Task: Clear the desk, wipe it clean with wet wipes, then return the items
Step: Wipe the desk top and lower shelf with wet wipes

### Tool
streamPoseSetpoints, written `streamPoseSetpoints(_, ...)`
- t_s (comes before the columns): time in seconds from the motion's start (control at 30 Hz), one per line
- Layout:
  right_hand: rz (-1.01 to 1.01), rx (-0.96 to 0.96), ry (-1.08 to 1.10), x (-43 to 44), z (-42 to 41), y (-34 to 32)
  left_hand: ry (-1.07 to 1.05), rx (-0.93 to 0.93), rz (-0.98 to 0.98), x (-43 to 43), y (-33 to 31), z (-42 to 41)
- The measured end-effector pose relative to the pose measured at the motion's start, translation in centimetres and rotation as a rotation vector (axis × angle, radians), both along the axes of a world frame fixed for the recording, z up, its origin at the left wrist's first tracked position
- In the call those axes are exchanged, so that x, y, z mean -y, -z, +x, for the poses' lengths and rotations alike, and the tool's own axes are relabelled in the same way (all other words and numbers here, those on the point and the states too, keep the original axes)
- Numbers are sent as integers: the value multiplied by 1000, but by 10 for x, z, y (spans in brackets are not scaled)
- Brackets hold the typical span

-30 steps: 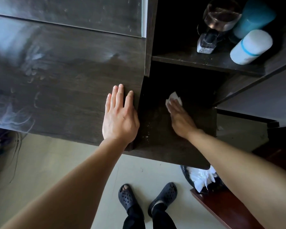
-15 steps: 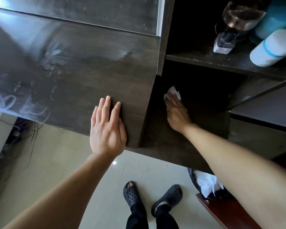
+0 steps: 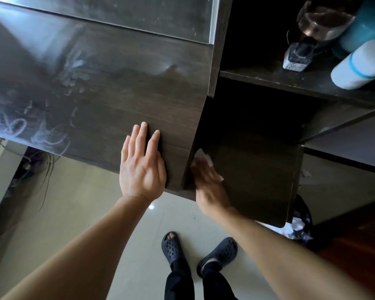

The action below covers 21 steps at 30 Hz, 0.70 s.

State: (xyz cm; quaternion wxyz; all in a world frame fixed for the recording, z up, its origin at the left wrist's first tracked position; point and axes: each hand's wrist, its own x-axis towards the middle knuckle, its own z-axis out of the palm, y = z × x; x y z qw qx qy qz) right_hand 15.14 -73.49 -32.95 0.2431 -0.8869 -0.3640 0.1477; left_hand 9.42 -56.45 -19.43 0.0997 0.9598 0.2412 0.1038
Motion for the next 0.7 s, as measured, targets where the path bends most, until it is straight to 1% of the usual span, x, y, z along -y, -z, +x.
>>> streamPoseSetpoints(0.07,-8,-3,-99,5,-33,-3,4,-14,2,0,-1,0)
streamPoseSetpoints(0.13,5,26,-218,34,-45,-5,1,-21,3,0,-1,0)
streamPoseSetpoints(0.17,0,41,-245,54,-42,-6,1,-23,1,0,-1,0)
streamPoseSetpoints(0.2,-18,60,-223,77,-35,-5,0,-24,-3,0,-1,0)
streamPoseSetpoints(0.23,-47,69,-153,100,-28,-5,0,-24,-8,0,-1,0)
streamPoseSetpoints(0.3,-107,99,63,149,-15,-7,6,-26,-13,0,-2,-1)
streamPoseSetpoints(0.37,-173,113,271,178,-10,-8,5,-25,-14,0,-1,0)
streamPoseSetpoints(0.4,-188,107,388,177,-11,-8,5,-22,-13,0,-1,0)
streamPoseSetpoints(0.47,-156,81,607,145,-21,-5,15,-20,-10,-1,0,-1)
streamPoseSetpoints(0.5,-127,76,628,119,-30,-3,18,-21,-7,-1,1,-1)
streamPoseSetpoints(0.53,-93,70,582,92,-43,-1,21,-24,-2,-1,1,0)
streamPoseSetpoints(0.6,-58,55,384,47,-73,2,27,-40,1,-2,1,-1)
streamPoseSetpoints(0.63,-49,60,306,36,-84,3,36,-47,-1,-2,1,0)
streamPoseSetpoints(0.7,-24,41,234,38,-84,1,84,-56,4,-8,1,-1)
